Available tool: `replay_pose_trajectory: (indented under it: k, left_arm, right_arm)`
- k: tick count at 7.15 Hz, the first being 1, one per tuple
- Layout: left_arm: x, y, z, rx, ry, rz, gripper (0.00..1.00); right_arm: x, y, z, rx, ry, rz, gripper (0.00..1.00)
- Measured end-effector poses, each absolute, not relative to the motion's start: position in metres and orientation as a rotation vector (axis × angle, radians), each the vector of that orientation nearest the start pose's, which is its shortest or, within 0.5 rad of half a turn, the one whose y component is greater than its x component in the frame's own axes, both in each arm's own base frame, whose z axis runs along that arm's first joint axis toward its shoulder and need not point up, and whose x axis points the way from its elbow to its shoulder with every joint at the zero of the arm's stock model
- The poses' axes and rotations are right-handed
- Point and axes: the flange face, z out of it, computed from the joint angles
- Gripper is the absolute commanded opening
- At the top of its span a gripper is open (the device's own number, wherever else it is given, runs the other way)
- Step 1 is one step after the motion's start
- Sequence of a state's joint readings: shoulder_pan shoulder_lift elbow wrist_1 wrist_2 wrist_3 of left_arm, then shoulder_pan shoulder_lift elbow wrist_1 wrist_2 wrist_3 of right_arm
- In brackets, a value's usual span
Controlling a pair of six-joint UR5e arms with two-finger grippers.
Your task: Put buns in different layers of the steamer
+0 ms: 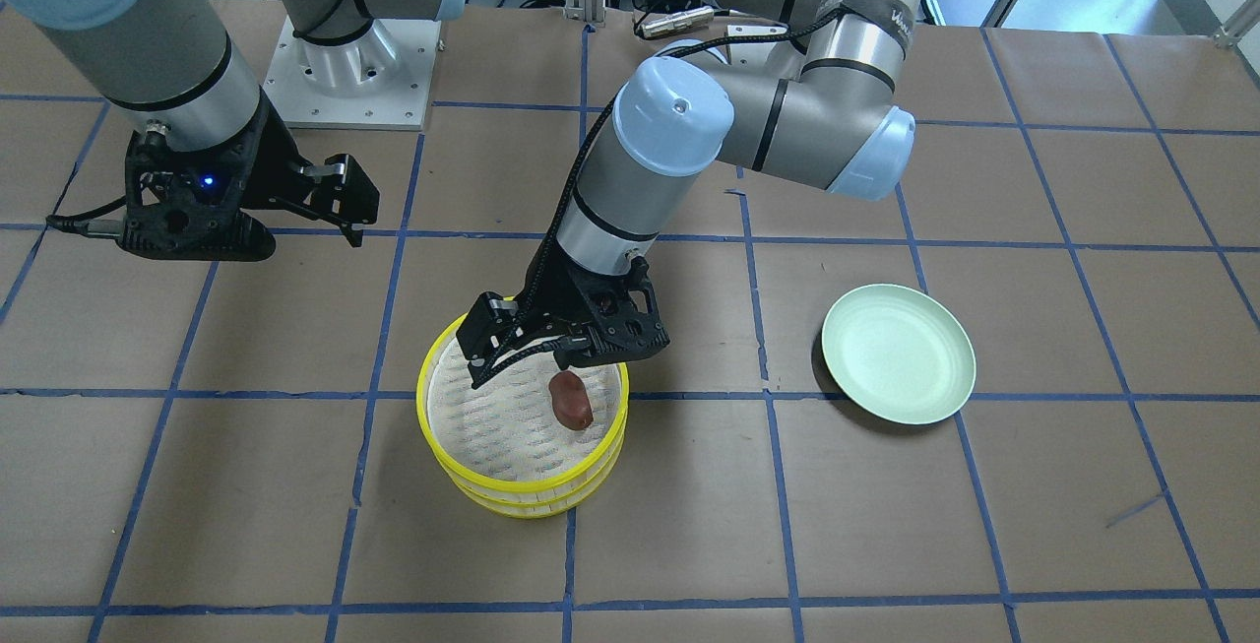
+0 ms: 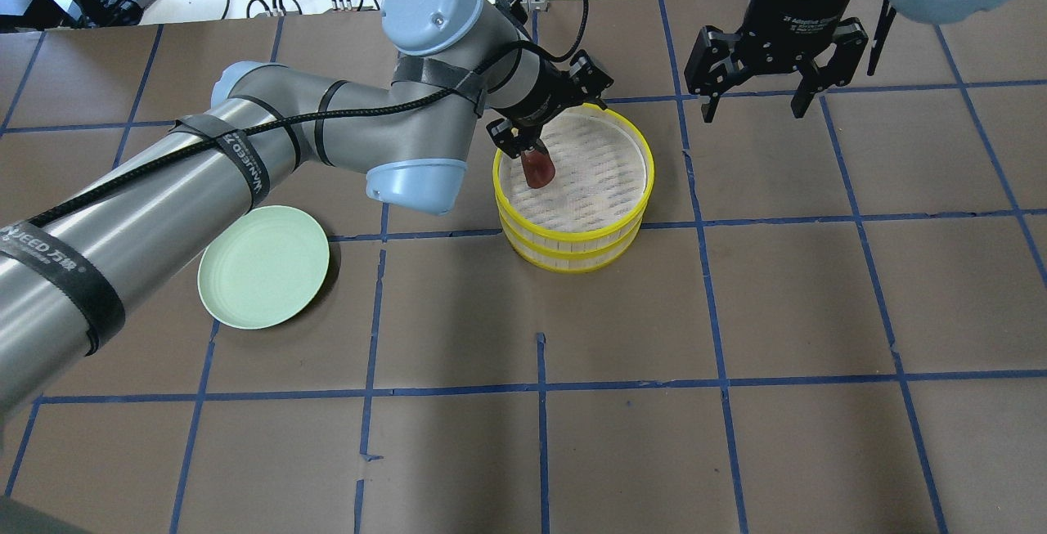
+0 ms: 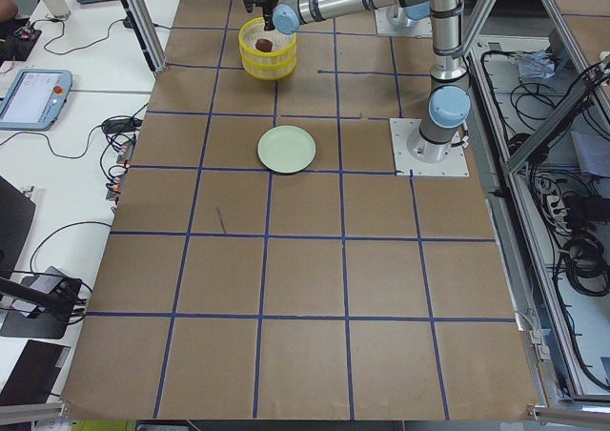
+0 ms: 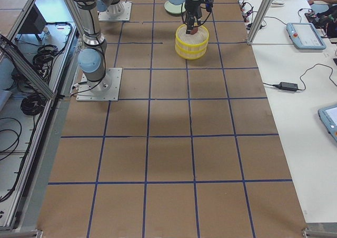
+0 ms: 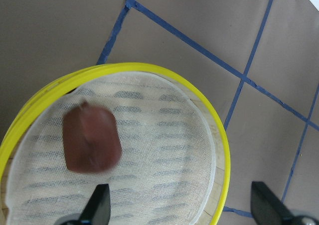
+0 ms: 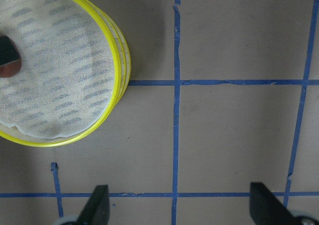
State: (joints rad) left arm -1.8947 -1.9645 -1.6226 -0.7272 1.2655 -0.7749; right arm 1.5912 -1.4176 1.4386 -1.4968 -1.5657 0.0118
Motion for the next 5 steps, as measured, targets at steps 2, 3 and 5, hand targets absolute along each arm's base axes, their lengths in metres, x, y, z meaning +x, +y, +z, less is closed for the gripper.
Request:
replay_pose_trajectory:
  k: [2, 3, 5]
  left_arm:
    - [-0.317, -0.576, 0.346, -0.271, 3.444, -0.483, 1.00]
    - [-0.271, -0.587, 0.355, -0.013, 3.374, -0.452, 1.00]
    - [-0.182, -0.569, 0.399, 0.236, 3.304, -0.240, 1.00]
  right_arm:
    - [0.147, -0.542, 0.471, -0.014, 3.141, 0.133, 1.00]
    - [0.146, -0.540, 0.481, -0.012, 3.146, 0.100, 1.00]
    - [0.136, -0.529, 0.506, 0.014, 3.160, 0.032, 1.00]
